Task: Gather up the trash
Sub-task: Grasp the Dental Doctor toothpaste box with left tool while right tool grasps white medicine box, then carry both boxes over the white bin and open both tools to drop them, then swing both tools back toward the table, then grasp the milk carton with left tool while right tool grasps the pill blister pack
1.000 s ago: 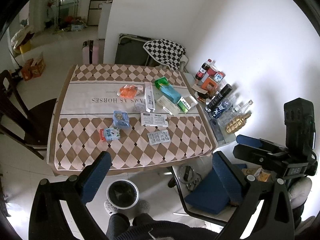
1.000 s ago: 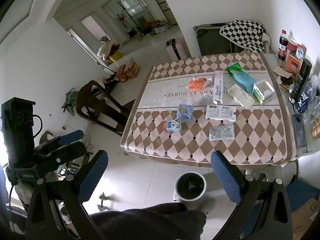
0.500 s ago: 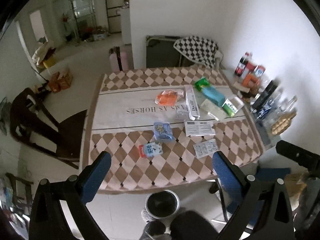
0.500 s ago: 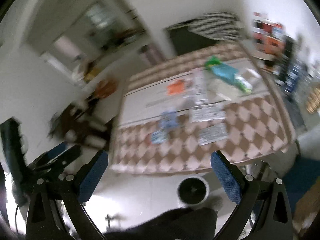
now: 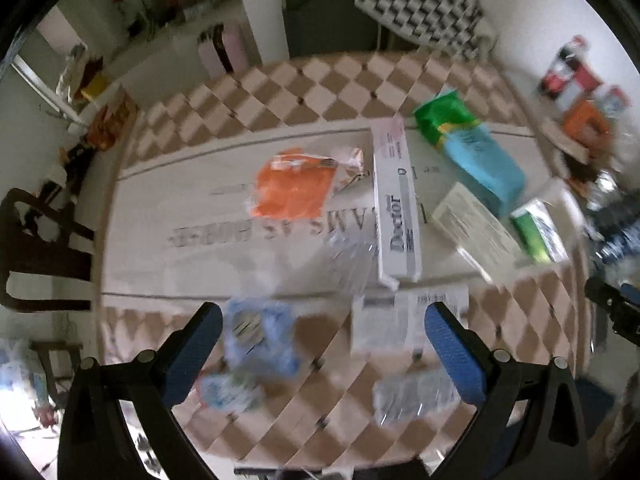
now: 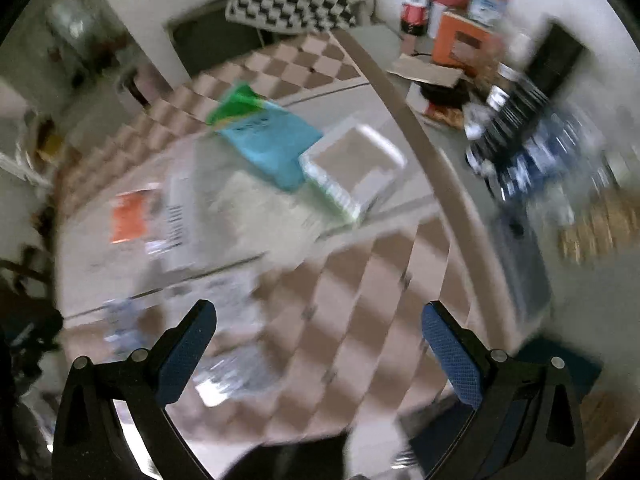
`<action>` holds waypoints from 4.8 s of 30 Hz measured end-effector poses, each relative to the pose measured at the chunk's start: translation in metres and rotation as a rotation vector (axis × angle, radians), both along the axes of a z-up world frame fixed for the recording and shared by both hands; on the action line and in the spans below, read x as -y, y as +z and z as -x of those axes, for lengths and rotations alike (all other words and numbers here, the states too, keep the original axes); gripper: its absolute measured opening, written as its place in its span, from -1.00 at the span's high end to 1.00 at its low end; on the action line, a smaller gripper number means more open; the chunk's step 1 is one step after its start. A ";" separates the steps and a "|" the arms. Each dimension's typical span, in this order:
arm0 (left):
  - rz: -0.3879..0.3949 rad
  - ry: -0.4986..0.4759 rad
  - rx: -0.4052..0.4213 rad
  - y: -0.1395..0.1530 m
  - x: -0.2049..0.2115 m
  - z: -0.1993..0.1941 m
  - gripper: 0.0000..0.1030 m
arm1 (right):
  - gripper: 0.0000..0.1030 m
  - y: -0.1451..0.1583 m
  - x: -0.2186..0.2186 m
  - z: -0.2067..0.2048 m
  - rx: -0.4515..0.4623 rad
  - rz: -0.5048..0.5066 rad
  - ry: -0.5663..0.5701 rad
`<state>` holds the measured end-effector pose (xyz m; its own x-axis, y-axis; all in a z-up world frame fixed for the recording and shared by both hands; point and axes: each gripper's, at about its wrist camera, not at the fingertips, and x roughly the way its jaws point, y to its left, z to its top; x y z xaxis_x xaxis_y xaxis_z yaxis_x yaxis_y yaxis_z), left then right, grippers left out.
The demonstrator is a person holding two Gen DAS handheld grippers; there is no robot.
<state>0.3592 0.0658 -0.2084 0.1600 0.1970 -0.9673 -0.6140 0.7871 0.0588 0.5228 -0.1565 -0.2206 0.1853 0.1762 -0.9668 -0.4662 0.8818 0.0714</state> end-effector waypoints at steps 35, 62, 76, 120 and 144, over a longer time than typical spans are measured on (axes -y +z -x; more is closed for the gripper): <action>-0.068 -0.069 0.017 -0.025 0.007 -0.058 0.19 | -0.60 -0.102 -0.021 -0.112 -0.121 0.076 0.126; 0.310 0.014 -0.045 -0.146 0.147 0.312 0.19 | -0.60 -0.157 0.099 0.368 -0.417 -0.050 -0.070; 0.666 0.124 -0.263 -0.516 0.132 0.273 0.11 | -0.60 -0.450 0.062 0.393 -0.552 0.052 -0.067; 0.221 0.158 -0.147 -0.289 0.139 0.369 -0.85 | -1.00 -0.300 0.047 0.447 -0.259 0.199 0.199; -0.053 0.221 0.045 -0.101 0.040 0.234 -0.85 | -1.00 -0.064 -0.022 0.288 -0.128 0.069 0.114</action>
